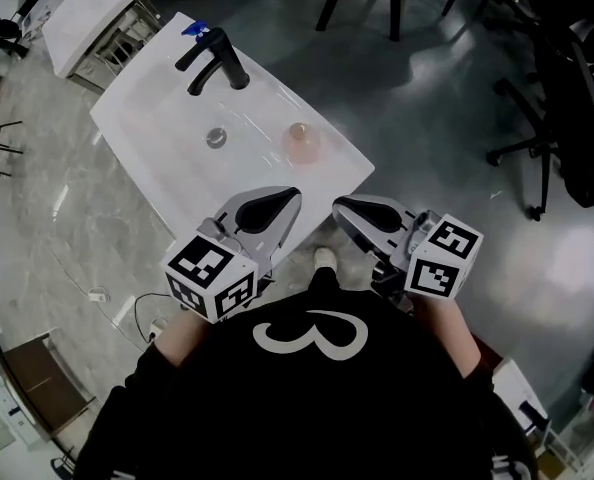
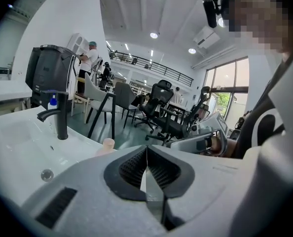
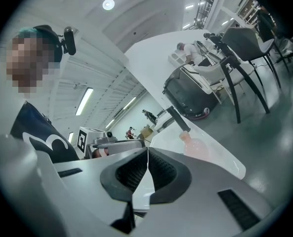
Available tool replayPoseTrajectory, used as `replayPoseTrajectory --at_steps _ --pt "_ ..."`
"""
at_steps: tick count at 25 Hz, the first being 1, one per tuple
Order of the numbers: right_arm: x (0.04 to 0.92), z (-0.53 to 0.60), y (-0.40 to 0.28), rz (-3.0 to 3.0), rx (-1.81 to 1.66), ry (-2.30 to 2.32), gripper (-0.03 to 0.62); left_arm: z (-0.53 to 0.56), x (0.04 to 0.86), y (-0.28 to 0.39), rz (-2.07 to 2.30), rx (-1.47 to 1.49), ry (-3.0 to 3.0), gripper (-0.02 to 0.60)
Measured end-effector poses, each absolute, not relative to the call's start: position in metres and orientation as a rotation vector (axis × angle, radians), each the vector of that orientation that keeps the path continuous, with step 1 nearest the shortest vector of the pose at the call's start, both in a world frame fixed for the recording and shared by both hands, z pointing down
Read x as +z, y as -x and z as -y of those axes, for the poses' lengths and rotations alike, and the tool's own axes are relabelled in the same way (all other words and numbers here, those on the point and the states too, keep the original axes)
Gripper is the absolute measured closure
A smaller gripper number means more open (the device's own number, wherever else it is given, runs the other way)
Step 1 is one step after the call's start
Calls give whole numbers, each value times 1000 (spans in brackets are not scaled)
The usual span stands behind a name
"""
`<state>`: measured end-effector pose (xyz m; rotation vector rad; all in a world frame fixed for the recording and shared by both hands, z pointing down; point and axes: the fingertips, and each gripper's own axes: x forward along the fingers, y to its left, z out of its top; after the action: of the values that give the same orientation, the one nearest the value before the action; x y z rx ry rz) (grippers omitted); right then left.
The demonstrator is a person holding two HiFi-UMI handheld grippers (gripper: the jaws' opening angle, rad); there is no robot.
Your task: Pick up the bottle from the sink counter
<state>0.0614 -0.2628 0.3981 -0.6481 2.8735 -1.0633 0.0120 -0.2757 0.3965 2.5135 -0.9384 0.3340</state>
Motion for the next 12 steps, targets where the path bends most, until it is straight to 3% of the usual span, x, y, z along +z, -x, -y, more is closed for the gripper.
replayPoseTrajectory --at_steps 12 --pt "398 292 -71 -2924 -1040 594 580 309 417 -19 986 368 -2500 566"
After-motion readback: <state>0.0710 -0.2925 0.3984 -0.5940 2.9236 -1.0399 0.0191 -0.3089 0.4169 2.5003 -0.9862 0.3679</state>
